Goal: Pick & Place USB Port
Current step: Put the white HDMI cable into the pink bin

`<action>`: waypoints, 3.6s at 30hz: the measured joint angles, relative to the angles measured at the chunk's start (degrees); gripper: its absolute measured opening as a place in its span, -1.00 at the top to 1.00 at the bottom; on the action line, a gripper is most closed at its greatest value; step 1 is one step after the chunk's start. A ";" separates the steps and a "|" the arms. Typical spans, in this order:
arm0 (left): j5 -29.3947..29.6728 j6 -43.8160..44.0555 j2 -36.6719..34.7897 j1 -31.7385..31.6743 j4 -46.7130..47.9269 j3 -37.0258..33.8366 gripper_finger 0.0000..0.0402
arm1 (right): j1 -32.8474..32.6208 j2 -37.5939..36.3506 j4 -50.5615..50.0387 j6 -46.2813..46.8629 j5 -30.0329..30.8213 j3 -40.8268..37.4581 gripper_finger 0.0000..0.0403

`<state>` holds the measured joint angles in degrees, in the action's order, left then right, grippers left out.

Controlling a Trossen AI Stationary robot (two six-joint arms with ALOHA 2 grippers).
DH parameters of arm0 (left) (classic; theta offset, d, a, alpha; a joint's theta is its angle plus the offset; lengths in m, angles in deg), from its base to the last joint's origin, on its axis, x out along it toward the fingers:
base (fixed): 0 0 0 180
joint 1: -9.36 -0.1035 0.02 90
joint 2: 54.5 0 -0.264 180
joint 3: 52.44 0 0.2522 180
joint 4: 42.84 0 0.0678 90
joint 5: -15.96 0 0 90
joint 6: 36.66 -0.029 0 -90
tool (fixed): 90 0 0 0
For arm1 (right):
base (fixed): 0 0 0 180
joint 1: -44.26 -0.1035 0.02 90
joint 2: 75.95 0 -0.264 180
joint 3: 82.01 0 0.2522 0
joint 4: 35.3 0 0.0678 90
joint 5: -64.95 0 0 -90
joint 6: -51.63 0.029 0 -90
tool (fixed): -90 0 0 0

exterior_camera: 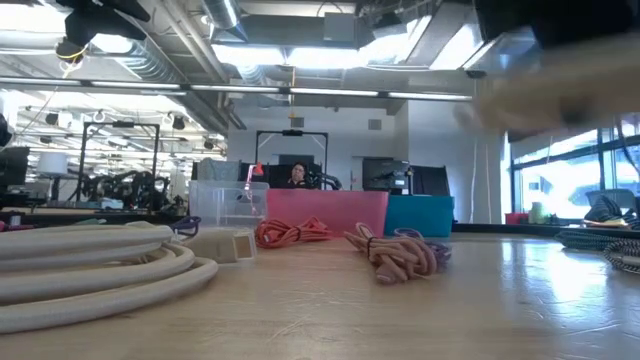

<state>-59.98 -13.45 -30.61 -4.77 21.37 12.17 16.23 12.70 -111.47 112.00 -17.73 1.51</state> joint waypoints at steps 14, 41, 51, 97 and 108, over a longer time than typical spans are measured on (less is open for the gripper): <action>0.02 0.00 -0.01 0.00 -0.10 -0.01 0.08 | 17.67 -4.44 3.17 -37.92 28.53 23.14 0.92; 2.93 0.04 -0.01 0.00 -0.14 -0.01 0.08 | 60.04 27.01 -1.74 -66.68 -9.64 60.80 0.92; 2.96 -1.60 -0.01 0.00 -0.12 -0.01 0.08 | 61.47 39.95 -7.77 -69.99 -13.53 63.81 0.92; -2.10 -0.66 -0.01 0.00 0.30 -0.01 0.08 | 65.41 40.37 -11.41 -69.84 -17.95 65.13 0.03; -2.88 0.17 -0.01 0.00 0.32 -0.01 0.08 | 53.69 20.71 -20.82 -63.78 -31.25 65.24 0.02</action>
<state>-62.86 -13.28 -30.62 -4.77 21.69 12.15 69.91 33.41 -132.29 48.22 -48.98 66.75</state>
